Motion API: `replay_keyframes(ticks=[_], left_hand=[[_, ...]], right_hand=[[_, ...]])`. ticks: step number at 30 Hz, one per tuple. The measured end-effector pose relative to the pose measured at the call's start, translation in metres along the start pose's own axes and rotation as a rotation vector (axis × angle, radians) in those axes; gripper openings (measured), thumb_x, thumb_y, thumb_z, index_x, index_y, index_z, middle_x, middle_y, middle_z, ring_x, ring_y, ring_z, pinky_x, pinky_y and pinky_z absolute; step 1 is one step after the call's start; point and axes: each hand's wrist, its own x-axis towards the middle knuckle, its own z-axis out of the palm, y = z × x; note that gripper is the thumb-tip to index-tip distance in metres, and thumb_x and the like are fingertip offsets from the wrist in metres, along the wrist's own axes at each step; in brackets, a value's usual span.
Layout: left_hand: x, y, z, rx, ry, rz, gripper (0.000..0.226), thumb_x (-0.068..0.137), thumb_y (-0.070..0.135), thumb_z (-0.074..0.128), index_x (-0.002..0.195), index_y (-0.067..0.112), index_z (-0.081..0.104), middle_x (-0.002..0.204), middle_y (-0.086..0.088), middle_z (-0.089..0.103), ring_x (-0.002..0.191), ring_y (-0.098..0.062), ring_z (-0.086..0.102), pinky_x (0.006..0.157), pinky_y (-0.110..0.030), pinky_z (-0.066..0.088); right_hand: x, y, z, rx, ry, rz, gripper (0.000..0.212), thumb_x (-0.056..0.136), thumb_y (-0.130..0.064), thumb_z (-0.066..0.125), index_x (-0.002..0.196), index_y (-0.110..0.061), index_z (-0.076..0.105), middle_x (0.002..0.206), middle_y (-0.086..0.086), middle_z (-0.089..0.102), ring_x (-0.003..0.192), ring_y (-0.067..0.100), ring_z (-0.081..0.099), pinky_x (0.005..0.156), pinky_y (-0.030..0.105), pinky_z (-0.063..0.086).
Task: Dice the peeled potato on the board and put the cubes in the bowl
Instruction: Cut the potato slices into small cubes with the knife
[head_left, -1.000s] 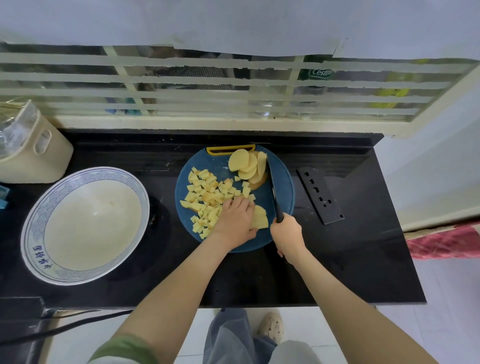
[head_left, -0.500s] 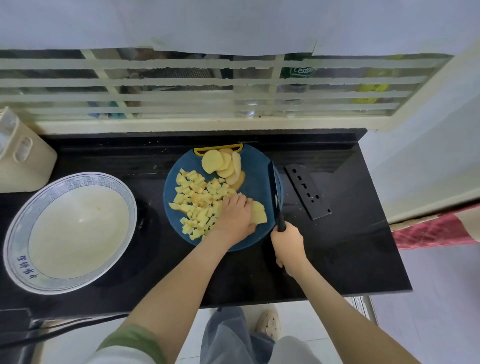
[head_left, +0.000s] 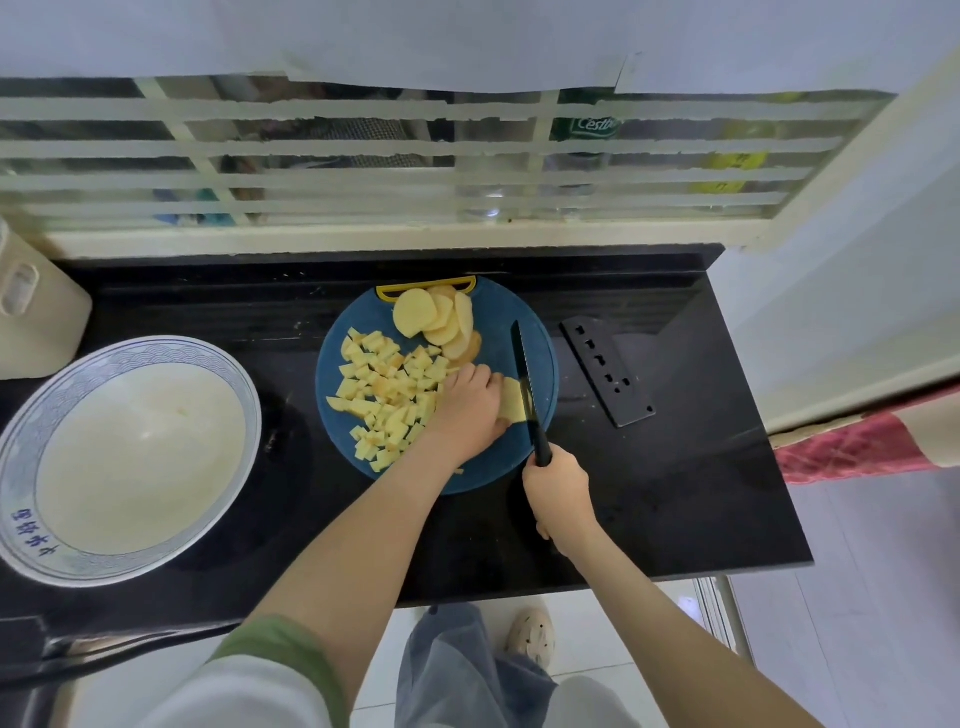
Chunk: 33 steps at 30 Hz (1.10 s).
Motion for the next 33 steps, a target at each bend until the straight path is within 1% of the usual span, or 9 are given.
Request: replay_keyframes(ticks=[4, 7, 9, 14, 17, 23, 25, 28, 33], left_hand=[[0.001, 0.0, 0.003, -0.014, 0.003, -0.002, 0.065, 0.092, 0.044, 0.05, 0.142, 0.006, 0.033, 0.13, -0.009, 0.042, 0.121, -0.026, 0.036, 0.099, -0.035, 0.028], [0.003, -0.002, 0.005, -0.045, 0.009, 0.005, 0.064, 0.092, 0.043, 0.05, 0.142, 0.006, 0.033, 0.129, -0.008, 0.041, 0.122, -0.026, 0.035, 0.1, -0.035, 0.027], [0.004, -0.003, 0.006, -0.052, 0.008, 0.021, 0.063, 0.092, 0.042, 0.05, 0.141, 0.006, 0.034, 0.129, -0.008, 0.042, 0.122, -0.025, 0.035, 0.1, -0.034, 0.026], [0.003, -0.005, 0.007, -0.081, 0.013, 0.027, 0.064, 0.092, 0.042, 0.051, 0.142, 0.007, 0.033, 0.129, -0.008, 0.041, 0.122, -0.025, 0.034, 0.099, -0.033, 0.025], [0.002, -0.004, 0.008, -0.098, 0.005, 0.007, 0.065, 0.092, 0.043, 0.052, 0.143, 0.008, 0.031, 0.13, -0.007, 0.039, 0.122, -0.025, 0.033, 0.099, -0.033, 0.025], [-0.001, -0.001, 0.009, -0.194, 0.018, -0.085, 0.072, 0.089, 0.042, 0.059, 0.146, 0.01, 0.027, 0.137, -0.007, 0.04, 0.126, -0.025, 0.034, 0.102, -0.035, 0.026], [-0.001, -0.004, 0.007, -0.236, 0.015, -0.101, 0.073, 0.086, 0.041, 0.063, 0.144, 0.011, 0.03, 0.137, -0.006, 0.041, 0.126, -0.025, 0.034, 0.103, -0.035, 0.027], [-0.001, -0.009, 0.006, -0.247, 0.02, -0.082, 0.064, 0.085, 0.04, 0.063, 0.137, 0.014, 0.039, 0.131, -0.005, 0.044, 0.123, -0.024, 0.036, 0.1, -0.035, 0.029], [0.0, -0.013, 0.006, -0.226, 0.028, -0.019, 0.059, 0.088, 0.041, 0.06, 0.135, 0.011, 0.041, 0.127, -0.005, 0.045, 0.119, -0.023, 0.037, 0.098, -0.034, 0.03]], right_hand=[[0.005, 0.002, 0.001, -0.045, -0.001, 0.0, 0.022, 0.098, -0.014, 0.038, 0.082, -0.018, 0.053, 0.077, 0.005, 0.057, 0.064, 0.019, 0.052, 0.057, 0.033, 0.048], [0.008, 0.002, 0.001, -0.086, -0.008, 0.019, 0.022, 0.097, -0.013, 0.038, 0.082, -0.019, 0.052, 0.08, 0.007, 0.059, 0.069, 0.023, 0.057, 0.063, 0.038, 0.053], [0.01, 0.0, 0.002, -0.102, -0.018, 0.042, 0.02, 0.096, -0.013, 0.039, 0.082, -0.017, 0.053, 0.082, 0.01, 0.06, 0.07, 0.026, 0.058, 0.061, 0.038, 0.053], [0.026, -0.013, 0.004, -0.04, -0.009, 0.039, 0.018, 0.094, -0.01, 0.039, 0.082, -0.01, 0.053, 0.078, 0.009, 0.055, 0.063, 0.021, 0.051, 0.051, 0.029, 0.042], [0.027, -0.019, 0.004, 0.034, 0.021, 0.032, 0.019, 0.096, -0.013, 0.039, 0.081, -0.012, 0.05, 0.072, 0.006, 0.049, 0.056, 0.017, 0.043, 0.045, 0.026, 0.035], [0.008, -0.008, 0.005, 0.075, 0.036, 0.065, 0.022, 0.095, -0.014, 0.038, 0.074, -0.015, 0.043, 0.067, 0.003, 0.043, 0.055, 0.015, 0.035, 0.048, 0.027, 0.032], [0.005, -0.006, 0.008, 0.071, 0.028, 0.069, 0.022, 0.096, -0.014, 0.038, 0.075, -0.015, 0.046, 0.069, 0.003, 0.045, 0.056, 0.016, 0.039, 0.05, 0.028, 0.035], [0.002, -0.005, 0.011, 0.044, 0.011, 0.066, 0.022, 0.097, -0.013, 0.039, 0.078, -0.016, 0.05, 0.071, 0.004, 0.05, 0.059, 0.016, 0.045, 0.053, 0.029, 0.039], [0.008, -0.004, 0.011, -0.08, 0.009, 0.01, 0.022, 0.095, -0.01, 0.041, 0.077, -0.015, 0.052, 0.074, 0.004, 0.056, 0.064, 0.018, 0.053, 0.055, 0.03, 0.043]])
